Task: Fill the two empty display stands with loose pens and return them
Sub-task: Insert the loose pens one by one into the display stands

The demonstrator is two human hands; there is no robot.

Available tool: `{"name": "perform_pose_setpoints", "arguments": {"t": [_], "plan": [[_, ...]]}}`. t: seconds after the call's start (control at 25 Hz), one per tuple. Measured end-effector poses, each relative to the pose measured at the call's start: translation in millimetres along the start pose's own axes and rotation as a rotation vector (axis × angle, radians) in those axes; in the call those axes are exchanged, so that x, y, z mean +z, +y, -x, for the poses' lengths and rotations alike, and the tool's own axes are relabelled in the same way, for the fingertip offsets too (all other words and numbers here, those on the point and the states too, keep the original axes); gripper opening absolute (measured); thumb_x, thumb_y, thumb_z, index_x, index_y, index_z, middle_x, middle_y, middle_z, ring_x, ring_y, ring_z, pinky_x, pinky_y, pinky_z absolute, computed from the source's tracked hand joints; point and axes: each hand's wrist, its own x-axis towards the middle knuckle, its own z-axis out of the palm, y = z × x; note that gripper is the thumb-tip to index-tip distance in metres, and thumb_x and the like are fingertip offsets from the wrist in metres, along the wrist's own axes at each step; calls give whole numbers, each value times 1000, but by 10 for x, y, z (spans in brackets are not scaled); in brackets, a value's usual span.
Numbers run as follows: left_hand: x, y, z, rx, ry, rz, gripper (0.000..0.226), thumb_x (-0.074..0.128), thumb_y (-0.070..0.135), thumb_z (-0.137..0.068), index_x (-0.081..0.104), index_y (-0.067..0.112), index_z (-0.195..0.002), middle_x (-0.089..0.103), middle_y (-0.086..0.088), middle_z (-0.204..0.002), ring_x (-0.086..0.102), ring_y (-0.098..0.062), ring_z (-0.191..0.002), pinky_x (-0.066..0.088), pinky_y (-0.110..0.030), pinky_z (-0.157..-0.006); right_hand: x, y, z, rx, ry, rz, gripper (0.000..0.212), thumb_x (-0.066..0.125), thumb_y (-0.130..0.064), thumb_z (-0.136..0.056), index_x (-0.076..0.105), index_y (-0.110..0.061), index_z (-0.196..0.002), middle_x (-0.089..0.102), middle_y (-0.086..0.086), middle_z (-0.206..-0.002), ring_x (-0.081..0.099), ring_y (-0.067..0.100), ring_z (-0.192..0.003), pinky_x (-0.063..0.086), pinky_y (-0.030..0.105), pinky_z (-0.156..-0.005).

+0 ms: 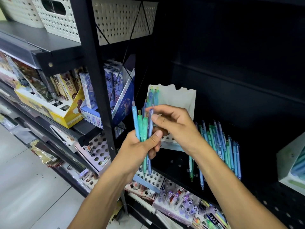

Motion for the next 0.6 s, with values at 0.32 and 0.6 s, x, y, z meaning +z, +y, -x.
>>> {"name": "perform_pose_setpoints", "arguments": {"t": [0.32, 0.6], "plan": [[-20, -57, 12, 8, -26, -70, 22, 60, 25, -92, 71, 6, -96, 55, -4, -61, 46, -13, -53, 40, -21, -51, -369, -49, -25, 53, 299, -287, 18, 68, -18, -83, 66, -6, -96, 72, 8, -83, 61, 15, -62, 52, 24, -53], [-185, -104, -36, 65, 266, -57, 20, 58, 24, -97, 70, 8, -94, 50, 2, -56, 40, -8, -50, 35, -22, -49, -311, 150, -240, -66, 631, 61, 19, 76, -20, -87, 58, -15, -84, 67, 3, -78, 67, 16, -62, 57, 30, -62]]}}
